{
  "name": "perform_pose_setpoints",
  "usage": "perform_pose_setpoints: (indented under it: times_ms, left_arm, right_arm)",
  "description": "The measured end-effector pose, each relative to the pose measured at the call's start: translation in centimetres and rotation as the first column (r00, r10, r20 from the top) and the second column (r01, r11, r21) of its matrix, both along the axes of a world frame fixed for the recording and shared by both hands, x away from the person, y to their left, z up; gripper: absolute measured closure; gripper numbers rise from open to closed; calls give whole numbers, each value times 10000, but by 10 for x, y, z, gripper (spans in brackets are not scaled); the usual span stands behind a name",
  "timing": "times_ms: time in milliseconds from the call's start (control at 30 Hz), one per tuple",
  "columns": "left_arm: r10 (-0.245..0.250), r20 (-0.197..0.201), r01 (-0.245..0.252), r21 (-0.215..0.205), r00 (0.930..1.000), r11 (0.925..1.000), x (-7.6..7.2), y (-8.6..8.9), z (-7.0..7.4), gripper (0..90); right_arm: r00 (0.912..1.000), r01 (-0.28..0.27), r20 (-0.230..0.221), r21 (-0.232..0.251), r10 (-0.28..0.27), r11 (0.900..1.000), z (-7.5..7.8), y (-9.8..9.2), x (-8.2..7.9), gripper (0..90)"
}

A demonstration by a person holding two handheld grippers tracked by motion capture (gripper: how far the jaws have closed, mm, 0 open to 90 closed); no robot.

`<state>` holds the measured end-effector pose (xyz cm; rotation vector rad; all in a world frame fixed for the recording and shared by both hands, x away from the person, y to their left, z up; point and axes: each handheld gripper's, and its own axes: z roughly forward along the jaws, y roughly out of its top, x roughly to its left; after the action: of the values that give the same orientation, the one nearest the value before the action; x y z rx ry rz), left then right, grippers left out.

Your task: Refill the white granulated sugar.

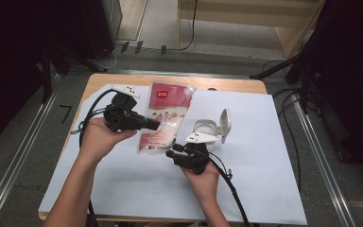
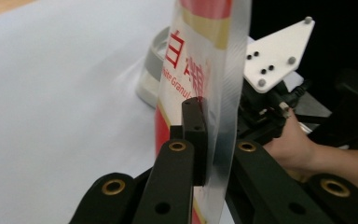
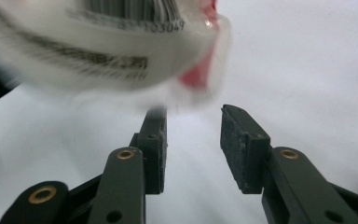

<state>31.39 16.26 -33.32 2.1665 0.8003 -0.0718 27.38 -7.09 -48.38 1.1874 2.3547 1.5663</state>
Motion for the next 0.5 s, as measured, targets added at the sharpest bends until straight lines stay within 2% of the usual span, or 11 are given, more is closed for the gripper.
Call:
perform_pose_setpoints:
  times_ms: [100,133,300,400,500]
  left_arm:
    - [277,42,-278,198,9996,9994,2,5,-1,900]
    - [379,-22,-379,129,9993,9992,3,7,-3,900]
    - [608,195,-609,54,9980,9981,6,15,-6,900]
    - [794,285,-794,-5,9964,9968,8,19,-8,900]
    - [926,289,-926,-17,9953,9957,10,22,-10,900]
  right_arm:
    - [9997,-159,168,-21,160,9999,1,-1,0,612]
    - [9996,-228,175,-86,229,9997,2,-2,0,611]
    - [9966,-764,310,-158,768,9970,4,-5,1,606]
    - [9913,-1136,609,-523,1167,9921,7,-5,0,602]
    - [9895,-1341,463,-576,1368,9893,8,-8,2,599]
